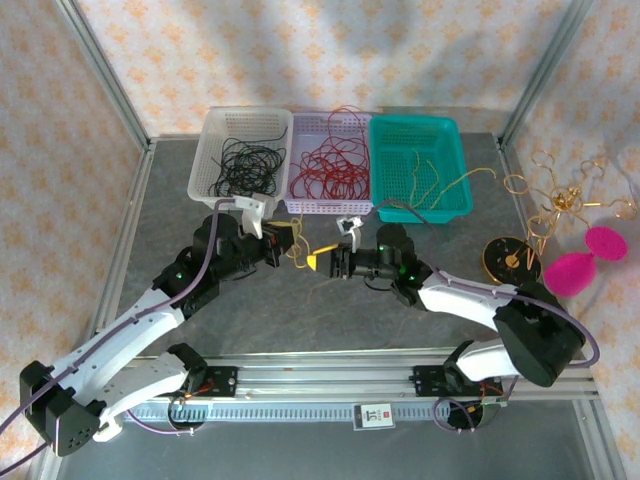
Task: Untangle the cables
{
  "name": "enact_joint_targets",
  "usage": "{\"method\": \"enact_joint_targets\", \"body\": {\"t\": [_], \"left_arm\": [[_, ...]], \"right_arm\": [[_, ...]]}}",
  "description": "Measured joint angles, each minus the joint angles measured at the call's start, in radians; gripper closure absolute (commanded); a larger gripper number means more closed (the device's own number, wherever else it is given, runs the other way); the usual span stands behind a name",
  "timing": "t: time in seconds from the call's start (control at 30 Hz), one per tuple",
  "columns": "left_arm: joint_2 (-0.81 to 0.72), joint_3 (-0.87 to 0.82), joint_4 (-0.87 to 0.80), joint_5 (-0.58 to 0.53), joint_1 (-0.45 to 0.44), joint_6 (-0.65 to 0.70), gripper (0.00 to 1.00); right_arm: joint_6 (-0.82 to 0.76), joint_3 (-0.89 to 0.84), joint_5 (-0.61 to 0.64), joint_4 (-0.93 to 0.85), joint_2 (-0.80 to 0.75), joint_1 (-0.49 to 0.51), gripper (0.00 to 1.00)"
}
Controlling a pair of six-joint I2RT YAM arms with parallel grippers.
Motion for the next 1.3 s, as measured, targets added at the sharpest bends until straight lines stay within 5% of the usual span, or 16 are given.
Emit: {"method": "enact_joint_targets", "body": {"t": [0.23,0.6,1.1,1.3], "left_arm": [[-0.003,-0.001,0.007,-0.006,0.000,-0.002,1.00],[-0.012,-0.002,0.014,-0.085,0.000,-0.011,1.00],[0.153,0.117,0.002,-0.425,-0.003,-0.043,1.00],[0.172,0.169,0.007,-0.488,0.068,-0.053,1.00]], "right_arm": [[0.082,0.001,-0.032,0.080,0.079,0.006,0.66],[0.028,0.062,0.000,-0.008,0.109,0.021,0.99],[-0.195,0.065,0.163,-0.246,0.001,0.098,1.00],[-0.284,0.045,0.238,-0.297,-0.065,0.152,1.00]]}}
